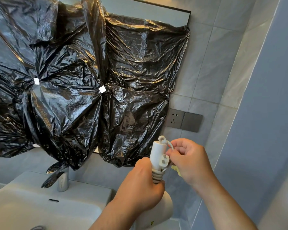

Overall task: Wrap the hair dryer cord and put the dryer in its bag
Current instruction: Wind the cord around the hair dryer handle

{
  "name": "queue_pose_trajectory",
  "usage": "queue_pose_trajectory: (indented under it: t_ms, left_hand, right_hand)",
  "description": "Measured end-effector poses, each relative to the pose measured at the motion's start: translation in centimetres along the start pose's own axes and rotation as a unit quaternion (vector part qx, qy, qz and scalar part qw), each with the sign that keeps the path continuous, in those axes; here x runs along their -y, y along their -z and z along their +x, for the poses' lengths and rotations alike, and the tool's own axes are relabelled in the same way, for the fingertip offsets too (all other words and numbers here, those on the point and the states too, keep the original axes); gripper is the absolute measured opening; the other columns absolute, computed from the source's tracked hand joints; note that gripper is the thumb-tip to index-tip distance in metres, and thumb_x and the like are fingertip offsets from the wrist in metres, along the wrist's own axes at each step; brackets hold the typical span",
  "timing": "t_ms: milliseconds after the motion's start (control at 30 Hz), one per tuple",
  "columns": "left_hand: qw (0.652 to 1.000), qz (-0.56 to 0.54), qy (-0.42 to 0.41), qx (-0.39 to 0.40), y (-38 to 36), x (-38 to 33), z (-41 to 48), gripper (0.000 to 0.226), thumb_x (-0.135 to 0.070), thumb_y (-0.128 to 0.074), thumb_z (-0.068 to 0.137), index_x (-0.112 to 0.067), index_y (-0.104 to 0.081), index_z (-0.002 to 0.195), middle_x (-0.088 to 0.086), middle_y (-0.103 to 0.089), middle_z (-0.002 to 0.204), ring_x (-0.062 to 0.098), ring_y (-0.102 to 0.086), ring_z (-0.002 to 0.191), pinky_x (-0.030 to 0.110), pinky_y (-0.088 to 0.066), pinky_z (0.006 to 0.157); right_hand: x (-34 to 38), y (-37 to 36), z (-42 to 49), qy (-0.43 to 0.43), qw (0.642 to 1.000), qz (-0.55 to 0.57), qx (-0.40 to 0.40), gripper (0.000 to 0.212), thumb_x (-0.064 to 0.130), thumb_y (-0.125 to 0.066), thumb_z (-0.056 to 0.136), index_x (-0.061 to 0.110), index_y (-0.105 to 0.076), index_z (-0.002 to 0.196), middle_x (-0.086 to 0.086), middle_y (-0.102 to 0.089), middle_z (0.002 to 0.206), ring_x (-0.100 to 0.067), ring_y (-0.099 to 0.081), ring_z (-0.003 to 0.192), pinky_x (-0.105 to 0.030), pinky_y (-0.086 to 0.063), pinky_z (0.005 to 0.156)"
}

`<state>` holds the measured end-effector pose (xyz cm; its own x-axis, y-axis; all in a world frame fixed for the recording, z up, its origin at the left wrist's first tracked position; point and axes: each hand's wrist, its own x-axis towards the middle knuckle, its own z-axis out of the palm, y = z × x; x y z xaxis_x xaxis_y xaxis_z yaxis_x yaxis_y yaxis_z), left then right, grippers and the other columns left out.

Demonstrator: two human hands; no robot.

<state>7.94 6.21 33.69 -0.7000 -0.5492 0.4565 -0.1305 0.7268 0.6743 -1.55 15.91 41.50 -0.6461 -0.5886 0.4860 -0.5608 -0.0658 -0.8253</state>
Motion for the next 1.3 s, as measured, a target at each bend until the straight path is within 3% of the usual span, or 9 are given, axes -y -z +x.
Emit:
queue_pose_trajectory:
  t_ms: [233, 333, 500, 633, 800, 900, 1067, 1200, 1300]
  left_hand:
    - [0.999, -0.027, -0.024, -0.022, -0.1, 0.7, 0.3, 0.025, -0.041, -0.052, 0.071, -0.029, -0.047, 0.092, -0.009, -0.05, 0.094, 0.011, -0.053, 0.085, 0.037, -0.05, 0.075]
    - [0.997, -0.059, -0.033, -0.033, -0.2, 0.8, 0.4, 0.023, -0.044, -0.054, 0.074, -0.031, -0.052, 0.093, -0.012, -0.055, 0.092, 0.007, -0.057, 0.084, 0.036, -0.052, 0.074]
    - [0.996, -0.055, -0.012, -0.07, -0.1, 0.5, 0.3, 0.022, -0.046, -0.061, 0.072, -0.03, -0.053, 0.084, -0.008, -0.062, 0.079, 0.005, -0.058, 0.073, 0.024, -0.047, 0.061]
    - [0.997, -0.059, 0.018, -0.037, 0.0, 0.3, 0.4, 0.024, -0.043, -0.061, 0.065, -0.025, -0.054, 0.079, -0.004, -0.064, 0.073, 0.009, -0.059, 0.067, 0.033, -0.051, 0.062]
    - [0.991, -0.133, 0.02, -0.026, 0.2, 0.2, 0.5, 0.02, -0.042, -0.057, 0.062, -0.027, -0.053, 0.074, -0.011, -0.059, 0.063, 0.001, -0.047, 0.054, 0.024, -0.044, 0.054]
    - [0.975, -0.221, -0.002, 0.022, 0.9, 0.0, 0.6, 0.012, -0.03, -0.064, 0.066, -0.032, -0.061, 0.077, -0.016, -0.059, 0.062, 0.0, -0.047, 0.056, 0.021, -0.043, 0.057]
    - [0.95, -0.298, 0.005, 0.098, 1.7, 0.4, 0.5, 0.023, -0.02, -0.074, 0.067, -0.011, -0.06, 0.083, -0.008, -0.056, 0.066, 0.01, -0.05, 0.061, 0.026, -0.044, 0.062]
    - [0.924, -0.341, 0.005, 0.172, 2.1, 0.3, 0.3, 0.035, -0.013, -0.072, 0.069, 0.003, -0.059, 0.098, -0.002, -0.053, 0.072, 0.012, -0.049, 0.066, 0.022, -0.043, 0.063]
    - [0.906, -0.38, 0.025, 0.182, 2.1, 0.4, 0.1, 0.053, -0.017, -0.074, 0.065, 0.01, -0.056, 0.108, 0.008, -0.053, 0.08, 0.019, -0.048, 0.075, 0.033, -0.041, 0.071]
  right_hand:
    - [-1.2, -0.4, -0.7, 0.048, 0.997, 0.032, 0.041, 0.032, -0.001, -0.054, 0.083, 0.029, -0.062, 0.093, -0.001, -0.072, 0.089, -0.014, -0.066, 0.076, -0.032, -0.055, 0.07]
    - [-2.2, -0.5, -1.8, 0.096, 0.992, -0.03, 0.081, 0.031, 0.013, -0.059, 0.07, 0.036, -0.062, 0.091, 0.006, -0.067, 0.093, -0.01, -0.066, 0.086, -0.026, -0.054, 0.076]
    - [-3.3, -0.2, -1.6, 0.157, 0.973, -0.168, 0.019, 0.036, 0.028, -0.075, 0.068, 0.05, -0.055, 0.088, 0.029, -0.045, 0.11, -0.007, -0.057, 0.101, -0.012, -0.046, 0.086]
    - [-3.6, -0.4, -1.4, 0.179, 0.965, -0.19, -0.008, 0.029, 0.028, -0.077, 0.068, 0.04, -0.062, 0.09, 0.025, -0.043, 0.107, -0.003, -0.052, 0.098, -0.012, -0.04, 0.082]
    - [-3.7, -0.9, -2.5, 0.203, 0.961, -0.19, 0.011, 0.044, 0.03, -0.072, 0.069, 0.035, -0.06, 0.111, 0.024, -0.044, 0.104, -0.002, -0.05, 0.101, -0.006, -0.036, 0.084]
    - [-3.1, -0.9, -2.7, 0.2, 0.969, -0.147, 0.016, 0.042, 0.035, -0.066, 0.071, 0.038, -0.063, 0.113, 0.025, -0.048, 0.108, -0.005, -0.055, 0.104, -0.008, -0.04, 0.087]
    - [-3.3, -1.1, -2.5, 0.092, 0.994, 0.04, -0.043, 0.044, 0.035, -0.062, 0.07, 0.038, -0.054, 0.112, 0.013, -0.059, 0.11, -0.01, -0.061, 0.092, -0.021, -0.05, 0.08]
    - [-3.5, -1.1, -1.1, -0.015, 0.983, 0.177, 0.043, 0.042, 0.026, -0.06, 0.074, 0.02, -0.062, 0.115, -0.001, -0.068, 0.103, -0.015, -0.062, 0.087, -0.027, -0.048, 0.074]
    - [-3.2, -0.6, -0.6, -0.065, 0.956, 0.268, 0.098, 0.048, 0.026, -0.06, 0.074, 0.015, -0.061, 0.12, -0.009, -0.066, 0.097, -0.016, -0.06, 0.078, -0.029, -0.047, 0.065]
